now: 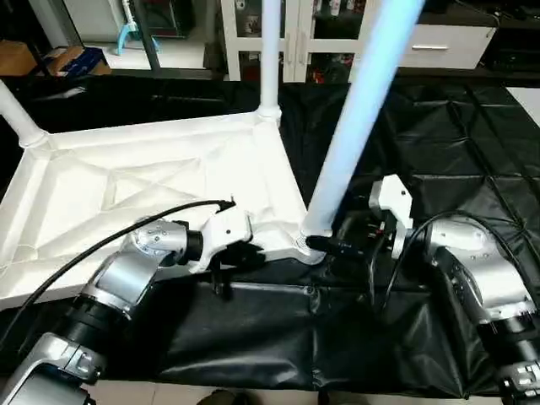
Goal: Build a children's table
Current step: Rotate leg to tighten
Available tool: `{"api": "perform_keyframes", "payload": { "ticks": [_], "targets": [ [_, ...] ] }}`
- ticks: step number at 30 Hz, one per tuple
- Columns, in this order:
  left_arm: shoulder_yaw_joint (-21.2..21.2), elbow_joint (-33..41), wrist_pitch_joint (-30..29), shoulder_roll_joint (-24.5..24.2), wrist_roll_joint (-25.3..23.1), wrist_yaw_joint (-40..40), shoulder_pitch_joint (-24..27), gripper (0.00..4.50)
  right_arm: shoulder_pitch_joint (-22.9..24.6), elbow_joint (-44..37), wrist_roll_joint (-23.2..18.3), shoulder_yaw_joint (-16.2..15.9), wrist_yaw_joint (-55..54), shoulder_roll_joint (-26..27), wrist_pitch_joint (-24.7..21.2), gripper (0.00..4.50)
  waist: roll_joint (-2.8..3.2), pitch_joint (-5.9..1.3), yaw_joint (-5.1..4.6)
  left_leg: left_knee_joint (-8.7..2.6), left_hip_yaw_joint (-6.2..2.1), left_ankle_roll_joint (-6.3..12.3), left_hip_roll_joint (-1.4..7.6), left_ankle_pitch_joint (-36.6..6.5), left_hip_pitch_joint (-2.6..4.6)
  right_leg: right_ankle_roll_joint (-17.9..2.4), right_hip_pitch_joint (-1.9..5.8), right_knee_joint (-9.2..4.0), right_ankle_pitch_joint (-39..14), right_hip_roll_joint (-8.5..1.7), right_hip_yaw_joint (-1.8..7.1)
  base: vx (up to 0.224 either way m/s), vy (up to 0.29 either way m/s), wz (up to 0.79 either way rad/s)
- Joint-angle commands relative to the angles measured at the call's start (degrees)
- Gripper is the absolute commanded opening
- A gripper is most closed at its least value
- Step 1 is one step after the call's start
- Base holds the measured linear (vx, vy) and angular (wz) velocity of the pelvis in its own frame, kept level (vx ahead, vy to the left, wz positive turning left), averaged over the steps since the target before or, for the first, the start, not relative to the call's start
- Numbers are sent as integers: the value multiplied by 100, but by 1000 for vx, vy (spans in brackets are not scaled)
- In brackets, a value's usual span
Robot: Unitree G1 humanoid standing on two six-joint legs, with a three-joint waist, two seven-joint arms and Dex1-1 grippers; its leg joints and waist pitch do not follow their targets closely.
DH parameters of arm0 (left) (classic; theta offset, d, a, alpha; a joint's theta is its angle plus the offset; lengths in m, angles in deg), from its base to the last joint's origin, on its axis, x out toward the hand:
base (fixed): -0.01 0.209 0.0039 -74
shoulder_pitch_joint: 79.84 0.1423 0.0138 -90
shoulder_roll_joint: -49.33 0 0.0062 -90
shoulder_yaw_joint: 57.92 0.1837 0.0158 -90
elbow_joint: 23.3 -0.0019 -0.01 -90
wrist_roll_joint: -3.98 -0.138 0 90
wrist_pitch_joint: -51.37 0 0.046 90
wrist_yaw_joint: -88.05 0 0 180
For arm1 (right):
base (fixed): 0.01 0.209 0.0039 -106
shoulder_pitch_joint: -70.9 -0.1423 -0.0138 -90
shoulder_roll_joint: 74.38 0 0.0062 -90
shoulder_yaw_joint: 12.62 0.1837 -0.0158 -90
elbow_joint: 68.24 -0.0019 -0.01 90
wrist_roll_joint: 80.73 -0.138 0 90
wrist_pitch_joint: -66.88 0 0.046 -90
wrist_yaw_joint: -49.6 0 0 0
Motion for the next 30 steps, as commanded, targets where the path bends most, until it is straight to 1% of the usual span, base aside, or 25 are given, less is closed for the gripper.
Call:
{"api": "perform_keyframes", "payload": {
  "ticks": [1,2,3,5,6,9,11,13,14,16,20,21,23,30],
  "targets": [
    [352,-79,-107,-6,-189,168,231,0,-106,96,26,-11,89,15,101,389,-99,-399,18,-587,-386,523,833,-723,168,-1528,210,-230,-733,-490,227,0,0,0],
    [351,-65,-114,-10,-192,169,237,0,-134,145,35,-24,111,21,134,376,-95,-401,22,-597,-388,493,835,-745,185,-1511,194,-232,-779,-469,219,0,0,0],
    [356,-51,-122,-19,-199,174,244,0,-165,185,39,-35,133,24,164,363,-104,-410,18,-601,-387,476,832,-741,195,-1509,189,-224,-753,-446,210,0,0,0],
    [360,-20,-136,-36,-211,179,261,0,-204,222,42,-39,164,26,208,354,-105,-412,18,-599,-380,474,831,-720,193,-1516,188,-217,-690,-451,211,0,0,0],
    [361,2,-146,-45,-210,180,273,0,-222,229,41,-32,179,27,220,344,-104,-414,26,-591,-379,486,830,-684,192,-1523,193,-212,-637,-465,218,0,0,0],
    [363,38,-160,-66,-211,183,299,0,-272,249,16,4,236,29,239,313,-103,-432,38,-577,-376,557,828,-528,187,-1554,202,-191,-467,-457,209,0,0,0],
    [362,53,-168,-72,-219,189,314,0,-300,292,4,23,277,44,273,300,-105,-434,43,-571,-368,589,824,-495,191,-1562,198,-190,-448,-453,206,0,0,0],
    [363,57,-173,-72,-221,193,317,0,-304,308,0,15,313,46,288,276,-98,-436,47,-566,-370,602,823,-490,187,-1573,199,-191,-466,-457,207,0,0,0],
    [369,63,-183,-72,-225,199,318,0,-286,338,13,-38,411,25,327,269,-105,-436,47,-567,-369,596,823,-516,184,-1578,202,-195,-501,-457,206,0,0,0],
    [372,69,-188,-74,-228,201,318,0,-274,347,25,-65,465,10,343,263,-99,-441,56,-567,-371,589,827,-521,188,-1575,206,-192,-510,-460,205,0,0,0],
    [391,83,-191,-81,-241,213,321,0,-225,378,105,-173,662,-76,399,216,-98,-450,70,-557,-368,623,827,-406,197,-1591,205,-177,-389,-451,198,0,0,0],
    [396,88,-193,-82,-243,216,322,0,-219,384,116,-182,678,-84,412,216,-99,-453,75,-551,-363,642,825,-408,193,-1600,207,-174,-376,-454,198,0,0,0],
    [405,99,-197,-82,-247,219,324,0,-216,388,120,-176,688,-79,416,198,-101,-454,84,-552,-364,645,825,-388,195,-1592,205,-176,-379,-451,197,0,0,0],
    [425,130,-233,-69,-248,219,331,0,-243,456,40,-137,758,-2,351,190,-108,-465,92,-551,-365,616,826,-422,199,-1606,208,-176,-386,-446,195,0,0,0]
  ]
}}
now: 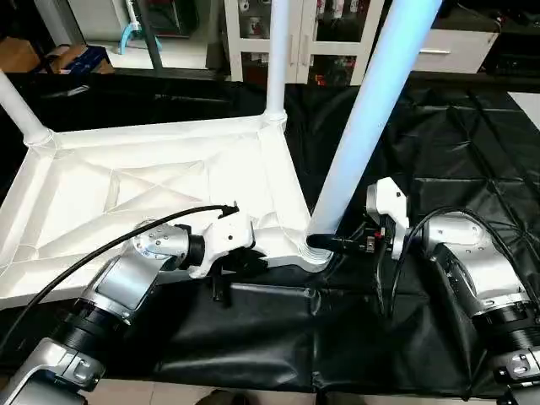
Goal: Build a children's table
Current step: Rotate leg to tighten
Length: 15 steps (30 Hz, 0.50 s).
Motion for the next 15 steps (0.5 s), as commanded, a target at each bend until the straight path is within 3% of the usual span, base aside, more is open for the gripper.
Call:
{"api": "perform_keyframes", "payload": {
  "ticks": [1,10,15],
  "targets": [
    [375,-104,-131,-36,-237,140,211,0,-12,83,-18,-21,131,4,-50,189,-73,-444,4,-551,-366,617,824,-411,201,-1608,206,-177,-367,-445,197,0,0,0],
    [291,-81,-136,20,-189,48,211,0,4,488,157,101,-434,160,-111,189,-77,-424,-2,-562,-371,593,821,-475,182,-1598,200,-192,-475,-449,201,0,0,0],
    [238,-74,-161,93,-196,-100,192,0,217,388,304,65,-807,268,-139,189,-77,-375,-37,-664,-404,141,836,-1344,209,-1400,161,-274,-1206,-428,217,0,0,0]
  ]
}}
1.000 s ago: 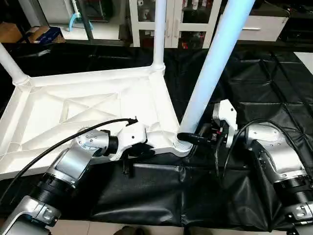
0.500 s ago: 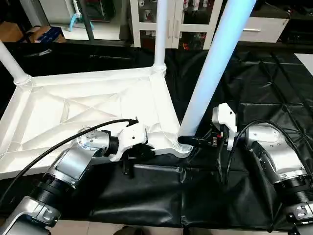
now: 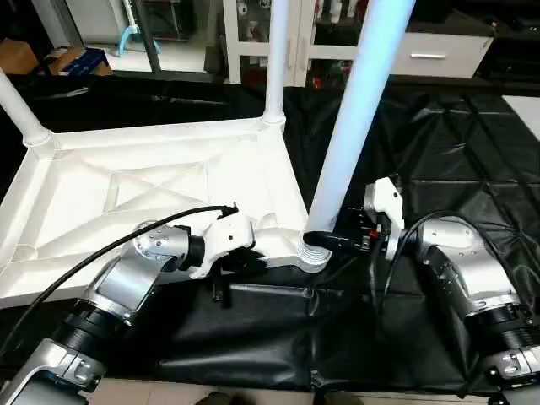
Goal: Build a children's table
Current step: Rotate leg to tighten
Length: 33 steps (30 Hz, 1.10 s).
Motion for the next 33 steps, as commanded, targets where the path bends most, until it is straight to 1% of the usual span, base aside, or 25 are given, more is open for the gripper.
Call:
{"api": "perform_keyframes", "payload": {
  "ticks": [1,2,3,4,5,6,8,9,10,11,13,14,16,17,18,19,20,21,22,23,27,28,30,33],
  "targets": [
    [227,-91,-100,98,-132,-60,150,0,236,104,371,-24,-544,53,-102,189,-5,-325,-9,-675,-403,114,837,-1419,197,-1361,141,-283,-1249,-423,218,0,0,0],
    [196,-118,-109,166,-146,-168,109,0,337,42,440,-32,-740,143,-103,189,-9,-307,-17,-703,-411,-17,841,-1620,203,-1295,117,-293,-1373,-414,224,0,0,0],
    [196,-118,-109,166,-146,-168,109,0,337,42,440,-32,-740,143,-103,188,-21,-295,-37,-717,-421,-146,833,-1896,206,-1230,110,-311,-1604,-418,229,0,0,0],
    [186,-125,-114,191,-150,-203,94,0,365,30,455,-20,-813,181,-111,188,-26,-290,-46,-721,-431,-208,826,-2030,206,-1188,106,-323,-1752,-425,232,0,0,0],
    [160,-144,-113,240,-166,-295,67,0,399,33,491,0,-965,238,-110,188,-36,-285,-69,-727,-448,-305,819,-2261,207,-1105,93,-340,-2013,-432,240,0,0,0],
    [130,-184,-120,298,-188,-407,29,0,439,40,535,23,-1151,307,-104,188,-35,-269,-89,-731,-457,-388,814,-2474,222,-1012,56,-368,-2279,-429,248,0,0,0],
    [53,-278,-165,425,-230,-649,-58,0,512,72,625,91,-1591,465,-79,188,-30,-260,-126,-746,-485,-511,809,-2670,213,-922,33,-375,-2424,-422,250,0,0,0],
    [36,-296,-185,453,-237,-698,-78,0,526,80,641,111,-1696,503,-79,188,-37,-257,-136,-750,-495,-559,802,-2801,221,-845,17,-387,-2521,-415,249,0,0,0],
    [1,-328,-244,516,-240,-790,-123,0,560,104,695,168,-2007,609,-77,188,-39,-252,-143,-756,-501,-586,803,-2842,218,-819,12,-388,-2544,-415,253,0,0,0],
    [-9,-336,-277,541,-234,-814,-141,0,574,117,728,198,-2177,662,-77,188,-39,-244,-145,-757,-500,-617,791,-2960,233,-755,-18,-412,-2663,-412,258,0,0,0],
    [-33,-315,-393,627,-210,-873,-187,0,569,209,835,324,-2823,879,-134,188,-43,-229,-162,-766,-525,-632,787,-3103,214,-666,-24,-429,-2893,-428,259,0,0,0],
    [-57,-280,-470,700,-196,-936,-211,0,537,300,902,402,-3247,1038,-157,188,-22,-223,-195,-778,-551,-711,784,-3294,213,-603,-46,-432,-2954,-405,247,0,0,0],
    [-86,-220,-585,824,-184,-1048,-243,0,483,418,1030,482,-3833,1260,-165,188,-17,-220,-215,-799,-564,-763,782,-3380,201,-595,-53,-422,-2905,-399,240,0,0,0],
    [-93,-187,-653,910,-203,-1144,-262,0,464,466,1140,515,-4205,1401,-191,188,-14,-219,-243,-810,-564,-811,778,-3426,201,-577,-68,-419,-2868,-390,234,0,0,0],
    [-95,-174,-681,945,-212,-1185,-269,0,456,484,1188,528,-4359,1459,-204,188,-14,-218,-286,-799,-558,-821,762,-3501,207,-552,-85,-444,-2872,-385,232,0,0,0],
    [-101,-179,-704,1021,-239,-1278,-287,0,456,504,1239,557,-4639,1580,-255,188,-27,-237,-306,-803,-563,-790,761,-3470,199,-536,-71,-437,-2797,-389,227,0,0,0],
    [-111,-187,-718,1095,-261,-1374,-301,0,462,516,1288,580,-4910,1697,-320,188,-14,-237,-310,-805,-561,-779,764,-3410,191,-556,-76,-434,-2701,-399,237,0,0,0],
    [-123,-199,-714,1154,-273,-1466,-313,0,466,531,1285,608,-5091,1807,-365,188,-8,-249,-314,-807,-549,-743,770,-3235,176,-598,-67,-431,-2459,-404,246,0,0,0],
    [-124,-203,-712,1168,-272,-1480,-316,0,465,536,1292,606,-5127,1827,-374,188,-4,-249,-312,-811,-539,-728,776,-3162,171,-621,-69,-429,-2347,-401,253,0,0,0],
    [-128,-222,-702,1223,-261,-1531,-327,0,458,561,1325,593,-5268,1907,-407,188,-16,-242,-297,-813,-513,-686,784,-3000,167,-693,-67,-416,-2105,-402,259,0,0,0],
    [-106,-196,-732,1210,-311,-1538,-291,0,412,588,1441,532,-5507,1980,-308,188,-15,-243,-301,-821,-498,-670,787,-2898,161,-741,-49,-402,-1915,-403,261,0,0,0],
    [-106,-186,-736,1195,-320,-1535,-277,0,397,600,1438,536,-5518,1988,-291,188,-21,-243,-301,-819,-493,-667,787,-2883,164,-748,-48,-402,-1895,-404,261,0,0,0],
    [-123,-132,-773,1154,-340,-1520,-227,0,357,606,1414,577,-5573,2017,-175,188,-15,-243,-297,-819,-487,-647,792,-2812,160,-779,-36,-400,-1823,-420,271,0,0,0],
    [-145,-107,-800,1114,-356,-1500,-204,0,300,549,1307,533,-5278,2001,24,188,-17,-247,-297,-810,-479,-585,801,-2660,151,-838,-14,-398,-1712,-436,285,0,0,0]
  ]
}}
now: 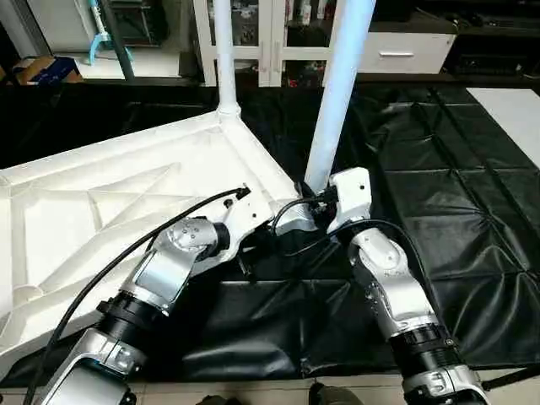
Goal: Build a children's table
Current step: Rotate leg to tighten
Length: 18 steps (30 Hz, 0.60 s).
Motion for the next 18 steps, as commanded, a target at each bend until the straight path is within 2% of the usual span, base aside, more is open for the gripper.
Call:
{"api": "perform_keyframes", "payload": {
  "ticks": [1,3,5,7,8,10,11,13,14,15,18],
  "targets": [
    [103,214,110,54,181,199,164,0,70,397,-57,215,64,-121,-175,188,-2,-255,3,-780,-482,-572,807,-2637,182,-1007,55,-354,-1556,-439,270,0,0,0],
    [105,220,108,35,177,216,169,0,76,279,-201,221,288,-120,-127,188,1,-249,0,-784,-479,-512,812,-2569,169,-1041,81,-346,-1438,-434,269,0,0,0],
    [117,219,115,8,172,249,173,0,67,119,-335,194,579,-172,-101,258,-6,-257,7,-782,-470,-483,817,-2489,175,-1070,84,-344,-1385,-433,269,0,0,0],
    [122,228,112,-3,172,266,177,0,62,58,-419,175,748,-200,-118,260,-5,-260,13,-774,-463,-443,819,-2383,177,-1108,95,-346,-1320,-438,273,0,0,0],
    [129,243,111,-27,173,301,189,0,68,-78,-581,157,1016,-251,-190,269,-11,-282,40,-748,-432,-341,813,-2172,196,-1191,115,-346,-1103,-445,282,0,0,0],
    [152,252,125,-64,164,351,203,0,72,-251,-836,163,1390,-336,-390,297,-13,-290,69,-731,-415,-196,826,-1882,186,-1280,147,-329,-794,-470,297,0,0,0],
    [152,252,125,-64,164,352,203,0,72,-251,-837,163,1391,-336,-391,301,-16,-304,104,-703,-365,11,819,-1492,215,-1389,145,-318,-513,-462,286,0,0,0],
    [170,282,133,-108,160,406,228,0,67,-419,-961,149,1726,-515,-482,307,-21,-312,125,-689,-348,127,816,-1307,226,-1434,156,-315,-456,-445,275,0,0,0],
    [189,345,137,-171,170,500,269,0,78,-632,-1115,128,2164,-768,-651,321,-30,-329,135,-659,-339,250,810,-1056,191,-1487,192,-288,-301,-467,276,0,0,0],
    [191,352,138,-177,171,510,273,0,80,-651,-1130,127,2204,-791,-668,336,-29,-356,174,-636,-356,428,816,-724,154,-1528,265,-240,-26,-490,262,0,0,0],
    [233,483,155,-301,198,726,363,0,122,-912,-1340,125,2845,-1209,-835,336,-15,-365,228,-595,-336,708,827,-277,166,-1623,238,-179,345,-460,222,0,0,0]
  ]
}}
